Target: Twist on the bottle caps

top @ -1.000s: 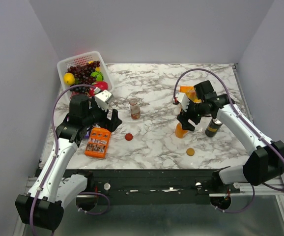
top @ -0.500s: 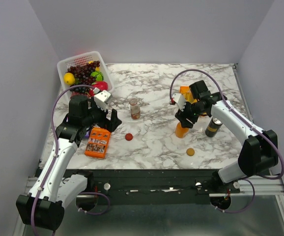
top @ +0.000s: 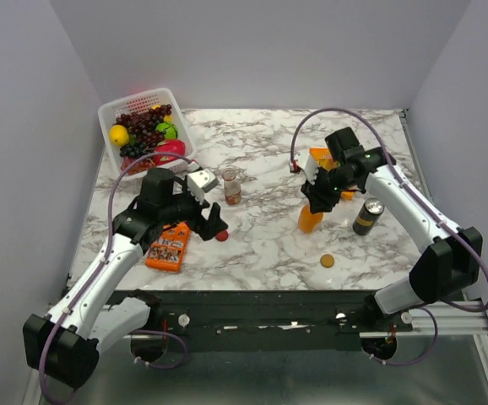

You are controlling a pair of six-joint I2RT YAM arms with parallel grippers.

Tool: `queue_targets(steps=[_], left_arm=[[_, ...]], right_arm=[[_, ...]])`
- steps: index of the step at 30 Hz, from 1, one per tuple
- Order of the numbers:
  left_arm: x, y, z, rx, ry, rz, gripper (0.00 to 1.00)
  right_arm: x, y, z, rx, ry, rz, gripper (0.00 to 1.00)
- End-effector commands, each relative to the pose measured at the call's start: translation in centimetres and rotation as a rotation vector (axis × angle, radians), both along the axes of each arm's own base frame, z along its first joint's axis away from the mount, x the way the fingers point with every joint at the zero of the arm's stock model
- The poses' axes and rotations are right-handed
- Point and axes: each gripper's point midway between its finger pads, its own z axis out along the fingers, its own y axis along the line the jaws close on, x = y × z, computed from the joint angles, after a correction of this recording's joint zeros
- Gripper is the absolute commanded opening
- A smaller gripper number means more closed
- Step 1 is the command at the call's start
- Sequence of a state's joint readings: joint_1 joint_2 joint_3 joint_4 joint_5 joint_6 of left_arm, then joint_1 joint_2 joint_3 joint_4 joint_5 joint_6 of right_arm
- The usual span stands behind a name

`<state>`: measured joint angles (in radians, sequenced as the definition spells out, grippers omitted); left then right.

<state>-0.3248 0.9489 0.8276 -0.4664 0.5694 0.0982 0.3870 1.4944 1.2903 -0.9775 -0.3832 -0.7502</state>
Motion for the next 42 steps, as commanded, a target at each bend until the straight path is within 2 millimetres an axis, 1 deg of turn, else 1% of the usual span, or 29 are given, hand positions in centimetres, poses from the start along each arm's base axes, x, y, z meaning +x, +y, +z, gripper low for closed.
queue_targets(steps=[1, 3, 4, 5, 6, 7, 8, 9, 10, 11, 12, 14, 15, 16, 19, 23, 30, 33, 35, 40, 41, 42], left_arm=[[-2.9, -5.0, 0.6, -0.035, -0.066, -0.233, 0.99], [-3.4, -6.3, 0.5, -0.04, -0.079, -0.268, 0.99], [-3.1, -7.1, 1.1, -0.053, -0.115, -0.277, 0.99], [-3.9, -8.2, 1.3, -0.062, -0.129, -0.314, 0.99], [-3.8, -8.8, 1.2, -0.066, -0.13, -0.321, 0.99], [-3.4, -9.4, 2.0, -0.084, -0.166, -0.316, 0.99], [-3.8, -10.3, 2.2, -0.097, -0.171, -0.339, 0.99], [-3.7, -10.9, 2.2, -0.109, -0.167, -0.345, 0.99], [-3.5, -11.7, 2.9, -0.135, -0.193, -0.353, 0.99], [-3.5, -12.1, 3.1, -0.149, -0.196, -0.355, 0.99], [-3.6, -13.0, 3.2, -0.16, -0.193, -0.371, 0.99], [-3.4, -14.0, 4.0, -0.195, -0.203, -0.371, 0.99], [-3.6, -14.7, 4.0, -0.199, -0.207, -0.388, 0.99], [-3.6, -15.2, 4.3, -0.208, -0.219, -0.396, 0.99], [-4.2, -16.2, 4.3, -0.231, -0.191, -0.419, 0.99], [-4.2, -17.0, 4.3, -0.239, -0.188, -0.426, 0.99], [-3.6, -18.2, 5.0, -0.258, -0.181, -0.431, 0.99], [-3.7, -18.5, 4.1, -0.245, -0.151, -0.447, 0.99], [-3.7, -18.7, 4.3, -0.256, -0.158, -0.454, 0.99], [-3.8, -18.6, 3.6, -0.239, -0.152, -0.465, 0.98], [-3.9, -18.6, 3.6, -0.239, -0.153, -0.466, 0.98], [-4.1, -18.6, 3.6, -0.241, -0.15, -0.472, 0.95]], right_arm=[[-2.7, 2.0, 7.4, 0.15, 0.009, 0.051, 0.12], [-3.7, 3.2, 9.3, 0.224, 0.03, 0.078, 0.12], [-4.1, 3.5, 10.1, 0.245, 0.034, 0.083, 0.12], [-4.6, 4.1, 11.0, 0.273, 0.04, 0.098, 0.11], [-5.0, 4.4, 11.4, 0.286, 0.042, 0.107, 0.11], [-5.7, 4.9, 11.9, 0.299, 0.05, 0.126, 0.11], [-6.2, 5.4, 12.6, 0.325, 0.048, 0.146, 0.11], [-6.5, 5.7, 13.0, 0.339, 0.049, 0.159, 0.11], [-6.9, 6.2, 13.4, 0.352, 0.055, 0.164, 0.11], [-7.3, 6.6, 13.9, 0.376, 0.06, 0.175, 0.11], [-7.4, 6.8, 14.6, 0.392, 0.053, 0.183, 0.11], [-7.6, 7.2, 15.2, 0.408, 0.054, 0.188, 0.11], [-7.6, 7.4, 15.7, 0.416, 0.047, 0.19, 0.11], [-7.7, 7.6, 16.0, 0.424, 0.045, 0.197, 0.11], [-7.6, 8.0, 16.6, 0.441, 0.047, 0.197, 0.1], [-7.5, 8.5, 16.7, 0.454, 0.057, 0.203, 0.1], [-8.1, 9.0, 16.4, 0.47, 0.079, 0.228, 0.1], [-8.2, 9.2, 16.6, 0.479, 0.076, 0.237, 0.09], [-8.3, 9.2, 16.6, 0.48, 0.081, 0.237, 0.09], [-8.4, 9.1, 16.6, 0.481, 0.078, 0.238, 0.09], [-8.4, 9.1, 16.5, 0.479, 0.076, 0.237, 0.09], [-8.4, 9.1, 16.6, 0.48, 0.075, 0.238, 0.09]])
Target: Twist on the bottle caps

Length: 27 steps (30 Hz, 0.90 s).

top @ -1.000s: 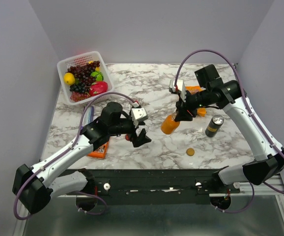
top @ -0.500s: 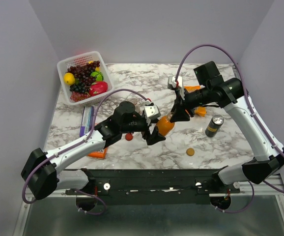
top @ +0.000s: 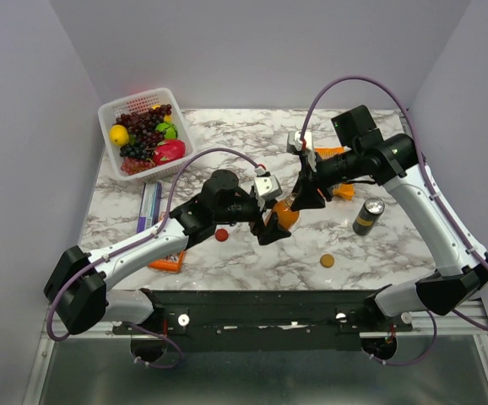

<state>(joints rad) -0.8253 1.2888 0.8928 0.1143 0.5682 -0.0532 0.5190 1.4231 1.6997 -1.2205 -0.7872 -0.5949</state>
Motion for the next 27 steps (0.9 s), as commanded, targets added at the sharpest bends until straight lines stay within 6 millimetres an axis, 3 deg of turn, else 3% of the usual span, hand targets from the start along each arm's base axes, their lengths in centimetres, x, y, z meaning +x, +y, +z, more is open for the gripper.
queue_targets(steps=[1, 5, 6, 8, 9, 15, 16, 18, 20, 22, 23, 27], left_arm=[[-0.3, -0.4, 0.8, -0.025, -0.023, -0.032, 0.91], [-0.6, -0.4, 1.0, -0.028, -0.028, -0.046, 0.67], [-0.6, -0.3, 1.1, -0.029, -0.039, -0.049, 0.56], [-0.8, -0.1, 0.9, -0.02, -0.036, -0.051, 0.45], [-0.9, 0.2, 1.0, -0.02, -0.041, -0.045, 0.33], [-1.7, 3.7, -1.7, 0.098, -0.084, -0.029, 0.13], [-2.1, 4.6, -3.3, 0.15, -0.075, -0.032, 0.09], [-1.9, 5.9, -3.8, 0.193, -0.134, -0.01, 0.05], [-1.7, 7.1, -5.1, 0.24, -0.13, 0.029, 0.01], [-1.3, 8.3, -5.4, 0.274, -0.141, 0.081, 0.0], [-0.9, 8.8, -5.4, 0.282, -0.146, 0.108, 0.0], [0.4, 10.4, -4.3, 0.302, -0.172, 0.202, 0.0]], right_arm=[[-1.1, 0.5, 0.5, 0.039, 0.025, 0.03, 0.09], [-1.2, 0.4, -0.2, 0.026, 0.037, 0.029, 0.1], [-1.0, 0.2, -0.5, 0.013, 0.031, 0.019, 0.13], [-0.8, 0.0, -0.6, 0.005, 0.012, 0.002, 0.32], [-0.4, -0.3, -0.7, -0.016, -0.01, -0.018, 0.46], [0.2, -3.4, 0.0, -0.079, -0.21, -0.082, 0.69], [-0.2, -3.9, -2.0, -0.11, -0.182, -0.079, 0.73], [-0.7, -4.6, -3.2, -0.118, -0.207, -0.074, 0.75], [-1.9, -5.3, -6.9, -0.166, -0.179, -0.012, 0.75], [-2.6, -5.9, -8.9, -0.196, -0.189, 0.033, 0.75], [-3.1, -6.7, -11.5, -0.241, -0.186, 0.077, 0.75], [-3.5, -9.2, -17.5, -0.376, -0.246, 0.182, 0.75]])
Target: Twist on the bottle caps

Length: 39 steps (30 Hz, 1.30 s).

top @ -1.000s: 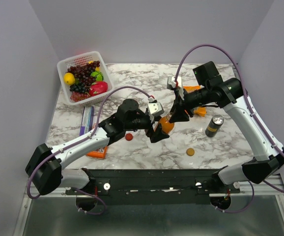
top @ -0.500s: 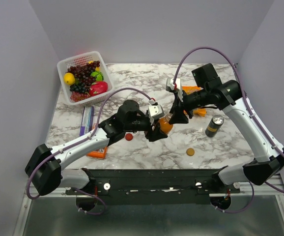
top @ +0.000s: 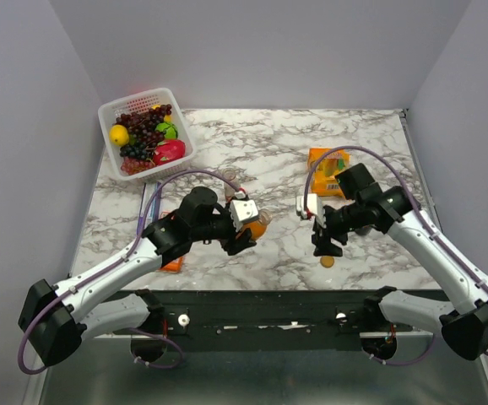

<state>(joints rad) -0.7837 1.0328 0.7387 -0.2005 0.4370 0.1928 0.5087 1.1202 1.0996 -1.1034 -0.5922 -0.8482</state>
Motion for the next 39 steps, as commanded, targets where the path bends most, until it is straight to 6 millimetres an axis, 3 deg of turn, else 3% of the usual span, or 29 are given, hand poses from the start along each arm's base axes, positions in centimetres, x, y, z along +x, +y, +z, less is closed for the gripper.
queue_targets(steps=[1, 2, 3, 9, 17, 28, 39], left_arm=[[2.5, 3.0, 0.8, 0.069, -0.086, 0.148, 0.0], [2.8, 3.3, 1.0, 0.073, -0.094, 0.165, 0.0], [3.5, 4.0, 1.1, 0.075, -0.098, 0.198, 0.0], [6.0, 6.2, 1.7, 0.02, -0.034, 0.321, 0.0], [7.1, 8.0, 1.4, -0.02, 0.024, 0.411, 0.0], [7.2, 7.9, 1.3, -0.037, 0.03, 0.403, 0.0], [6.8, 7.5, 0.7, -0.052, 0.042, 0.38, 0.0]], right_arm=[[0.5, -2.9, -6.0, -0.161, -0.135, 0.152, 0.75], [1.1, -3.0, -6.6, -0.17, -0.196, 0.19, 0.75], [0.4, -4.1, -8.9, -0.217, -0.179, 0.209, 0.75], [0.6, -5.2, -12.8, -0.288, -0.203, 0.271, 0.74], [1.7, -5.7, -14.6, -0.344, -0.195, 0.277, 0.69], [0.6, -7.0, -16.7, -0.4, -0.141, 0.299, 0.61], [1.1, -7.2, -17.0, -0.418, -0.15, 0.291, 0.47]])
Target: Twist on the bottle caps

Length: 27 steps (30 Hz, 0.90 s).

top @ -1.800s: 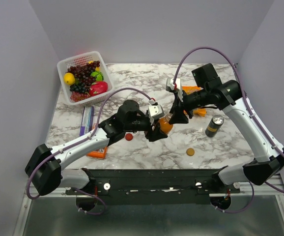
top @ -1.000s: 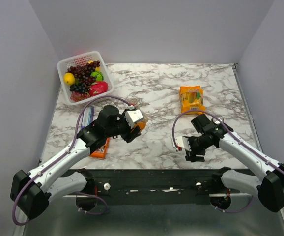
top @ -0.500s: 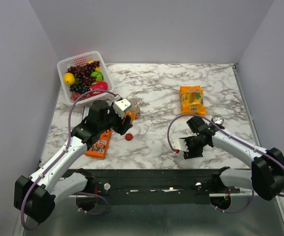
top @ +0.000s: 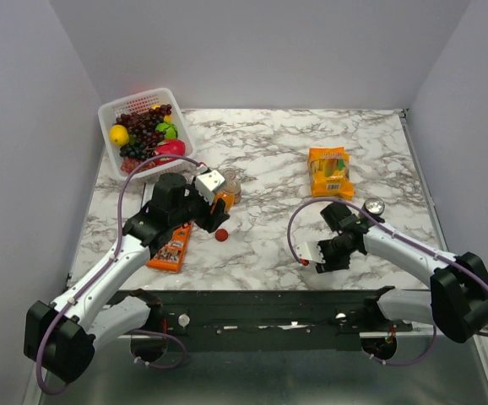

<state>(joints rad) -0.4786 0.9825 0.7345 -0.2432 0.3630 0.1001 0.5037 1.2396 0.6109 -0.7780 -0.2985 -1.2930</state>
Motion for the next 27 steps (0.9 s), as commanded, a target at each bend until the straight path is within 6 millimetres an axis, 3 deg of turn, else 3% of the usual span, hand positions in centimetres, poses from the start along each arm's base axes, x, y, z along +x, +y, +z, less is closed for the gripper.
queue_targets(steps=[1, 5, 6, 9, 10, 12, 14, 17, 22, 27], left_arm=[[-0.4, -0.5, 0.1, -0.036, -0.018, -0.039, 0.0], [-1.5, -1.3, -0.4, -0.05, -0.038, -0.13, 0.0], [-2.0, -1.7, -0.5, -0.054, -0.049, -0.166, 0.0], [-3.5, -2.9, -1.0, -0.057, -0.152, -0.288, 0.0], [-4.8, -3.5, -1.9, -0.051, -0.171, -0.344, 0.0], [-5.3, -4.7, -1.5, -0.057, -0.263, -0.402, 0.0], [-6.5, -6.3, -1.9, -0.062, -0.293, -0.474, 0.0], [-6.8, -8.1, -1.8, -0.067, -0.305, -0.519, 0.0], [-7.3, -9.6, -0.3, -0.118, -0.387, -0.564, 0.0], [-8.5, -10.7, 0.4, -0.132, -0.398, -0.616, 0.0]], right_arm=[[0.9, -0.5, -0.5, -0.028, -0.038, 0.004, 0.43], [1.2, 0.4, 2.3, 0.014, -0.041, -0.018, 0.37], [2.8, 1.8, 5.5, 0.072, -0.082, -0.05, 0.37], [1.6, 4.2, 11.4, 0.213, 0.002, -0.11, 0.37], [2.4, 6.1, 15.9, 0.319, -0.029, -0.104, 0.37], [1.2, 6.7, 18.4, 0.343, 0.069, -0.16, 0.37], [0.3, 7.9, 22.3, 0.399, 0.095, -0.148, 0.36], [-0.8, 9.4, 25.5, 0.448, 0.104, -0.13, 0.36], [-3.6, 12.0, 27.1, 0.429, 0.101, -0.032, 0.37], [-3.4, 14.4, 26.6, 0.4, 0.05, 0.006, 0.37]])
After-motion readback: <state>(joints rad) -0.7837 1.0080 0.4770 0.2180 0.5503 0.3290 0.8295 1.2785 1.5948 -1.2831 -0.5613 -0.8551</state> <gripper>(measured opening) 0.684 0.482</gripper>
